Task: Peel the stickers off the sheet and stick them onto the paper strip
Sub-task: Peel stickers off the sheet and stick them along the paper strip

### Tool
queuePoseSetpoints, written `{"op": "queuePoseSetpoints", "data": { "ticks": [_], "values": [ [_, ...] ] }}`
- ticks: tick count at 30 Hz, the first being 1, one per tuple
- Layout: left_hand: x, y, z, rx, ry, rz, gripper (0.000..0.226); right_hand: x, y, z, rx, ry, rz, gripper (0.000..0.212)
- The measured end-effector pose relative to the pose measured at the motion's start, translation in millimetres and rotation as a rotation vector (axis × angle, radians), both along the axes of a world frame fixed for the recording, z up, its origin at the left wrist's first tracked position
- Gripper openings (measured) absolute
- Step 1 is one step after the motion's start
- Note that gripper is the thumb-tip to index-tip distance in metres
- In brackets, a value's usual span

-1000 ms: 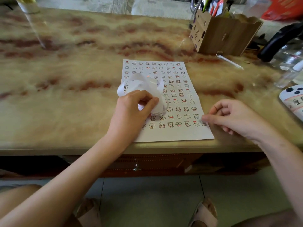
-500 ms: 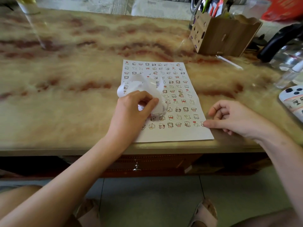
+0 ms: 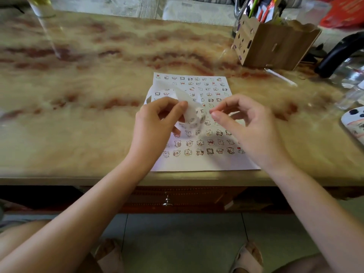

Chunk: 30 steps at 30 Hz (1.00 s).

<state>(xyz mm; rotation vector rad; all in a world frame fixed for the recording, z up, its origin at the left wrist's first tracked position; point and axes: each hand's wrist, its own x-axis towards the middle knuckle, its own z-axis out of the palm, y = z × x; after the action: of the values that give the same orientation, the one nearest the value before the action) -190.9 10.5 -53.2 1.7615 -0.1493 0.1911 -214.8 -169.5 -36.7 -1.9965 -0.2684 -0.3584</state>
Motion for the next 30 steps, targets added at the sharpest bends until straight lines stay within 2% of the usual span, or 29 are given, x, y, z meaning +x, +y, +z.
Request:
{"op": "queuePoseSetpoints", "data": {
  "ticks": [7, 19, 24, 30],
  "values": [
    [2.4, 3.5, 1.8, -0.133, 0.018, -0.019, 0.017, 9.6, 31.0, -12.1, -0.114, -0.102, -0.027, 0.015],
    [2.4, 4.8, 5.8, -0.274, 0.072, -0.055, 0.025, 16.8, 33.1, -9.0, 0.060, -0.076, 0.041, 0.014],
    [1.1, 4.4, 7.0, -0.218, 0.082, -0.087, 0.027, 18.2, 32.3, -11.9, 0.064, -0.084, 0.034, 0.010],
    [0.9, 8.3, 4.5, -0.099, 0.080, -0.090, 0.010, 18.2, 32.3, -13.0, 0.095, -0.074, 0.041, 0.009]
  ]
}}
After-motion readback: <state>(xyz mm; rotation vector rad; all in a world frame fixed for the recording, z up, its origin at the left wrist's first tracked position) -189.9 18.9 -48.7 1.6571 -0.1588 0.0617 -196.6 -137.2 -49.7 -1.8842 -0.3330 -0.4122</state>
